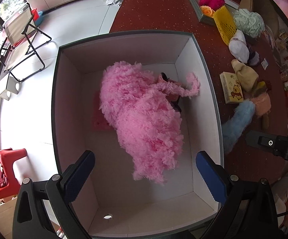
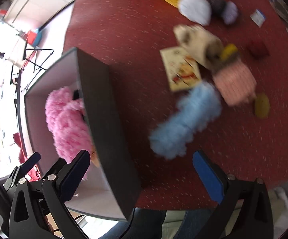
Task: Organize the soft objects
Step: 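Open both tools to drop the sponge and pink slipper into the box, then move both tools back toward the blue fluffy slipper on the table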
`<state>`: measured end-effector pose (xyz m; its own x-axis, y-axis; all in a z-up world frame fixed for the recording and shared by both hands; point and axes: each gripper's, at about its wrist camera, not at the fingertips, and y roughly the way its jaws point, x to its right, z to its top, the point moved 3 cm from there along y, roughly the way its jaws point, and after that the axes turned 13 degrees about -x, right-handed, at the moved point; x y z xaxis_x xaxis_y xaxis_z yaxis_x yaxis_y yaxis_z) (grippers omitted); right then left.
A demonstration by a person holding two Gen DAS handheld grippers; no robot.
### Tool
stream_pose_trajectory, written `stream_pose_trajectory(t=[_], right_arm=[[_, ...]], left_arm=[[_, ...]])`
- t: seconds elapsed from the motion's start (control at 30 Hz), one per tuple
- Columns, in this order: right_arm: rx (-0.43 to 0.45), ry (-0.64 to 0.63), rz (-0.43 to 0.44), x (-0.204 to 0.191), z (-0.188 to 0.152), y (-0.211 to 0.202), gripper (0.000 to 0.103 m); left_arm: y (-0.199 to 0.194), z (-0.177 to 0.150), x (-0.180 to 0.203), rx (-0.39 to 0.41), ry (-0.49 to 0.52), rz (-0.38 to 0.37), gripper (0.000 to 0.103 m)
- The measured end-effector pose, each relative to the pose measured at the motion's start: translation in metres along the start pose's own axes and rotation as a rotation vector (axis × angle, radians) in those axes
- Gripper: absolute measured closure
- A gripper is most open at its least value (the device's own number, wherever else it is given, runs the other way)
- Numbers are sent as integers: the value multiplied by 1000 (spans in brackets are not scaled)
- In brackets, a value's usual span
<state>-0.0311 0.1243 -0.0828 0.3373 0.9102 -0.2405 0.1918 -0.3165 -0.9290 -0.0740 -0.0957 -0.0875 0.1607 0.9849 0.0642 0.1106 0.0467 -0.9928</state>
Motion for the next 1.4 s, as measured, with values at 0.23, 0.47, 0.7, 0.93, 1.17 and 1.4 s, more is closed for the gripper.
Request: stream_pose_trajectory(t=[0.23, 0.47, 0.7, 0.93, 1.17, 1.4], right_arm=[[-19, 86, 37, 51, -16, 4, 0], [-17, 166, 84, 98, -25, 3, 0], [-39, 252, 115, 143, -30, 12, 0], [-38, 284, 97, 182, -18, 12, 0], [7, 295, 69, 209, 17, -4, 0], [-3, 222, -60, 220, 52, 3, 0]], left_arm=[[2, -5, 21, -38, 20, 41, 1], [7, -11, 54, -73, 54, 74, 1], [5, -10, 106, -73, 134, 98, 1], [18, 6, 166, -84, 225, 135, 1], [54, 29, 206, -123, 238, 203, 1], [86, 50, 223, -128, 230, 253, 1]])
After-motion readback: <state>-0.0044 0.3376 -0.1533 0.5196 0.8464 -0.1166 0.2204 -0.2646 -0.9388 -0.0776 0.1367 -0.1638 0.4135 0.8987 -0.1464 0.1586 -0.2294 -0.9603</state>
